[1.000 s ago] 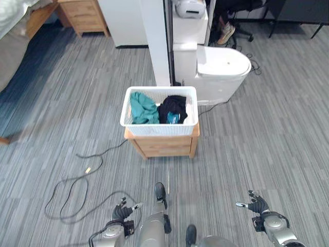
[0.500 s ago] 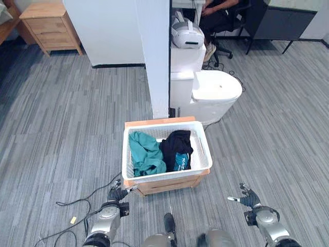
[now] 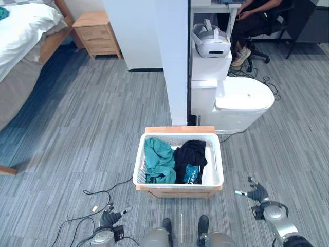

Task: Grab the laundry basket,head to the washer,open it,put in the laundry and shut it.

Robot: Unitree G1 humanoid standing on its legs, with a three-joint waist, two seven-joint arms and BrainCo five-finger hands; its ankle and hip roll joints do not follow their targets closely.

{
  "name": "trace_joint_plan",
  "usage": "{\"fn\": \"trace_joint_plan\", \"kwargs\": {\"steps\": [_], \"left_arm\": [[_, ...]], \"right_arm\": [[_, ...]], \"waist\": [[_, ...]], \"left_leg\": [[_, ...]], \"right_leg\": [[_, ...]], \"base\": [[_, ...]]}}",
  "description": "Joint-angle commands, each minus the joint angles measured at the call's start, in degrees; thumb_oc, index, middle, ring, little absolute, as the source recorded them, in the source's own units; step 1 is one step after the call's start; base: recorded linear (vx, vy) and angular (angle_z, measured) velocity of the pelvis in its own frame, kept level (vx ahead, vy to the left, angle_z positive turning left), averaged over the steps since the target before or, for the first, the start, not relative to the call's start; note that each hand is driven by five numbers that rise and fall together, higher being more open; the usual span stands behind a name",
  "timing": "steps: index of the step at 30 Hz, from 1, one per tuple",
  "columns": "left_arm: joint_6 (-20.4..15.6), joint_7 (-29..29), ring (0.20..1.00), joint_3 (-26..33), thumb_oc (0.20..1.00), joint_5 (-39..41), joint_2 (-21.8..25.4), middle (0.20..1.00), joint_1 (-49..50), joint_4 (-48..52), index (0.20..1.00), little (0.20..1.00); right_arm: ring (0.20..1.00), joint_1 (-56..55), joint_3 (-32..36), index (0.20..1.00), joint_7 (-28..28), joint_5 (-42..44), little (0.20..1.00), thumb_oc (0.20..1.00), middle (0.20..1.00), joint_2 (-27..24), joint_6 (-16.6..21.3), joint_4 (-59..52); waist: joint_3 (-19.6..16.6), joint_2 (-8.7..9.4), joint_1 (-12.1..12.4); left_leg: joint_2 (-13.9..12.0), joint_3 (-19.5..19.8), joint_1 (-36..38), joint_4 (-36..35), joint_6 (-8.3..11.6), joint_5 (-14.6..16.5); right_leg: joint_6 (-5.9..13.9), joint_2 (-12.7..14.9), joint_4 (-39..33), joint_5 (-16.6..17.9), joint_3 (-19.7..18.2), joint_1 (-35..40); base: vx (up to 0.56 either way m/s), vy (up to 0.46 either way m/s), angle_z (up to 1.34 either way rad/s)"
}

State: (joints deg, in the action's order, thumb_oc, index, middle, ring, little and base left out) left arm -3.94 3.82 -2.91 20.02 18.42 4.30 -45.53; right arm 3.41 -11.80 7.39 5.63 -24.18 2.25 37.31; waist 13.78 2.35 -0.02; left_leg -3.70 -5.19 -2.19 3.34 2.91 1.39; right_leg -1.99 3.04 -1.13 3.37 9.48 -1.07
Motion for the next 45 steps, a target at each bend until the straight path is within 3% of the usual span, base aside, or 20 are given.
{"fn": "trace_joint_plan", "kwargs": {"steps": [1,14,16,20,21,24,25,26,30,32,37,41,45], "left_arm": [[-2.4,1.4,1.000,0.3,1.000,1.0,1.1,1.000,-2.1,2.8,1.000,1.000],[-4.2,8.7,1.000,-2.1,1.000,0.3,3.2,1.000,-12.8,4.9,1.000,1.000],[-3.7,12.0,1.000,-5.7,1.000,-0.7,2.4,1.000,-19.7,0.6,1.000,1.000],[-3.0,13.1,1.000,-8.6,1.000,-1.6,2.1,1.000,-25.2,-4.4,1.000,1.000],[-2.2,13.9,1.000,-13.2,1.000,-3.0,1.4,1.000,-33.2,-12.0,1.000,1.000],[-0.6,13.6,1.000,-18.0,1.000,-5.0,0.3,1.000,-40.7,-18.5,1.000,1.000],[-0.4,13.2,0.504,-18.9,0.504,-5.7,-0.4,0.504,-41.4,-19.3,0.504,0.504],[-0.5,12.6,0.200,-18.8,0.200,-5.9,-1.0,0.200,-39.7,-18.0,0.200,0.200],[-0.8,12.7,0.200,-17.0,0.200,-5.8,-0.9,0.200,-35.1,-11.9,0.200,0.200],[-1.9,12.6,0.200,-13.7,0.200,-4.9,-1.1,0.200,-27.9,-1.3,0.200,0.200],[-2.6,11.4,0.200,-10.3,0.200,-3.8,-1.2,0.200,-19.6,10.3,0.200,0.200],[-2.4,7.0,0.200,-6.7,0.200,-5.4,1.1,0.200,-8.7,25.4,0.200,0.200],[-2.3,4.5,0.200,-5.4,0.200,-4.8,1.9,0.200,-4.5,31.1,0.200,0.200]], "right_arm": [[1.000,0.7,0.6,1.000,1.2,0.9,1.000,1.000,1.000,-2.3,1.3,-2.5],[1.000,12.4,-3.7,1.000,5.5,3.0,1.000,1.000,1.000,-0.6,0.7,-1.5],[1.000,18.6,-6.7,1.000,7.8,4.4,1.000,1.000,1.000,1.1,0.3,2.9],[1.000,23.9,-9.2,1.000,9.0,5.1,1.000,1.000,1.000,1.9,-0.1,6.9],[1.000,31.6,-13.2,1.000,9.9,5.7,1.000,1.000,1.000,2.9,-0.5,13.4],[1.000,37.8,-17.4,1.000,9.5,6.7,1.000,1.000,1.000,5.0,-1.3,18.4],[0.200,38.0,-17.9,0.200,9.0,7.5,0.200,0.200,0.200,5.8,-1.1,18.3],[0.200,36.2,-17.5,0.200,8.5,9.3,0.200,0.200,0.200,6.2,-0.2,16.4],[0.200,30.9,-15.8,0.200,8.6,9.9,0.200,0.200,0.200,6.1,1.3,8.5],[0.200,23.4,-12.1,0.200,8.4,9.2,0.200,0.200,0.200,5.0,2.7,-1.7],[0.200,15.0,-7.8,0.200,7.2,6.3,0.200,0.200,0.200,2.6,2.9,-12.2],[0.200,3.2,0.7,0.200,4.4,3.4,0.200,0.200,0.200,-0.5,4.3,-27.5],[0.200,-2.3,4.1,0.200,2.2,5.4,0.200,0.200,0.200,0.0,5.3,-33.0]], "waist": [[-1.3,-0.15,-0.1],[0.6,-0.33,0.8],[1.8,-0.01,0.7],[2.7,0.38,0.6],[4.5,0.86,0.5],[6.3,1.10,0.1],[6.6,1.04,0.0],[6.7,0.81,-0.2],[6.6,0.57,-0.4],[5.6,0.32,-0.5],[3.5,0.03,-0.9],[0.7,-0.48,-2.3],[-0.2,-0.47,-3.2]], "left_leg": [[2.2,0.3,-0.4,-1.6,0.39,0.1],[3.8,-3.7,-0.6,-7.6,-0.71,-1.6],[3.8,-4.4,-3.2,-7.4,-0.70,-2.2],[3.7,-4.8,-5.4,-7.1,-0.59,-2.8],[3.3,-5.1,-8.0,-6.6,-0.30,-3.8],[2.8,-4.7,-9.8,-6.8,-0.10,-5.1],[2.6,-4.8,-10.0,-7.1,0.01,-5.4],[2.6,-4.6,-10.0,-7.4,0.08,-5.5],[2.5,-4.8,-9.1,-7.2,0.05,-4.9],[2.5,-5.0,-7.0,-7.3,-0.15,-3.9],[2.5,-5.3,-3.7,-7.4,-0.41,-2.7],[1.9,-5.6,0.8,-7.7,-0.17,-1.4],[1.3,-5.7,1.9,-6.1,-0.10,-0.5]], "right_leg": [[6.55,2.0,0.8,-5.5,0.6,1.5],[8.66,3.8,0.4,-1.9,-1.7,-4.4],[8.84,4.0,0.8,-0.9,-2.3,-7.7],[8.84,4.1,1.1,0.0,-2.7,-10.0],[8.91,3.9,1.4,0.9,-3.1,-12.5],[8.93,3.5,1.3,1.4,-3.2,-14.2],[8.95,3.4,1.3,1.4,-3.2,-14.6],[8.97,3.3,1.3,1.4,-3.4,-14.8],[8.88,3.1,1.1,1.0,-3.6,-14.1],[8.76,2.9,0.7,0.4,-3.7,-12.2],[8.59,2.7,0.0,-0.6,-3.7,-8.8],[8.50,1.8,-1.2,-2.1,-4.1,-4.0],[8.10,1.1,-1.0,-2.8,-5.1,-2.7]], "base": [[0.03,0.161,0.00],[-0.04,0.085,-0.15],[-0.16,0.007,-0.09],[-0.08,-0.026,-0.09],[-0.11,-0.066,-0.10],[-0.05,-0.062,-0.08],[-0.01,-0.068,-0.08],[0.02,-0.041,-0.07],[0.02,-0.026,-0.06],[0.07,-0.046,-0.05],[0.08,-0.031,-0.04],[0.09,-0.069,-0.09],[0.02,-0.059,-0.05]]}}
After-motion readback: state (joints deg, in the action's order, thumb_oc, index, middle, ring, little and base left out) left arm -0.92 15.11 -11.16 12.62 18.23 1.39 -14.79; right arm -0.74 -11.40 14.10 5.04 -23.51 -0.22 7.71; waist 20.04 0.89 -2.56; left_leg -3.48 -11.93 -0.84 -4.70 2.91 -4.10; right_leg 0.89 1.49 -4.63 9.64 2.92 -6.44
